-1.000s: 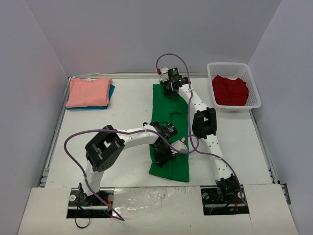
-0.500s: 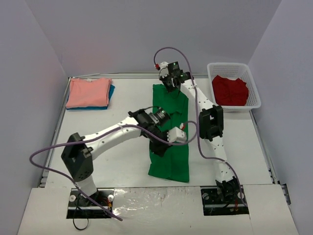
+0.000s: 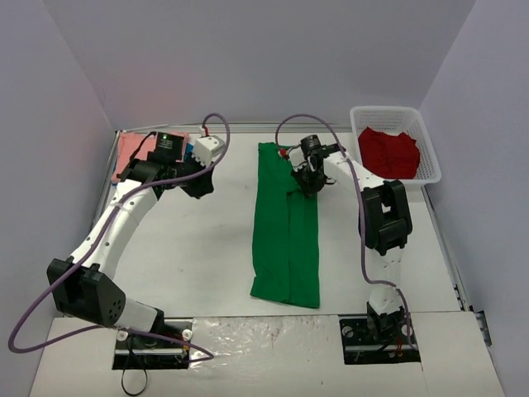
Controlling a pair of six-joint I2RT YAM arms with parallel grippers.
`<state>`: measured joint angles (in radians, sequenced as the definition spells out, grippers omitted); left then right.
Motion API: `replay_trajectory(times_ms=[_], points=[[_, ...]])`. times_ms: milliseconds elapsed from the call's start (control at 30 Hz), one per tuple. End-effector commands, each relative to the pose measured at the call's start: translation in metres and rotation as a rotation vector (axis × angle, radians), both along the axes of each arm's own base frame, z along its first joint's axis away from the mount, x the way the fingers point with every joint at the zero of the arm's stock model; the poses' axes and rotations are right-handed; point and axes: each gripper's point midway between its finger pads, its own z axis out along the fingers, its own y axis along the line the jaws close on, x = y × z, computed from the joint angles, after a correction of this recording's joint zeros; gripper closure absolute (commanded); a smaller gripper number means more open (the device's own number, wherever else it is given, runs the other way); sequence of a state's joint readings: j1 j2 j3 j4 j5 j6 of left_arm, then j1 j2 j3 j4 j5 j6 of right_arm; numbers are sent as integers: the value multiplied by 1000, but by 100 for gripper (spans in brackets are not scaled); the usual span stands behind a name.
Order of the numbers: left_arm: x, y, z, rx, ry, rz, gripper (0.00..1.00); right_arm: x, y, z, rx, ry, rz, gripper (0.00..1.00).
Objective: Fold and stack the t-shirts
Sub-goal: Rotate the tshirt 90 degrees
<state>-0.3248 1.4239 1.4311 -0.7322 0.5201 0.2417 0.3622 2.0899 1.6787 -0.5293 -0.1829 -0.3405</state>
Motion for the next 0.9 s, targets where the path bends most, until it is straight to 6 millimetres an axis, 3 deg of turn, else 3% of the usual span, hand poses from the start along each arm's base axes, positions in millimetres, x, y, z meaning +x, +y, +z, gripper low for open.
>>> replay_trajectory(times_ms=[0,167,333,867], points=[[18,24,9,-50,-24,155,98,-51,13,10,41,94,88,100],[29,56,-2,-80,23,286,98,-86,31,5,53,164,179,100],[30,70,-5,-82,6,329,98,-107,49,-7,36,211,250,100],[26,81,-1,-55,-48,350,97,-110,47,-54,-55,298,274,100]])
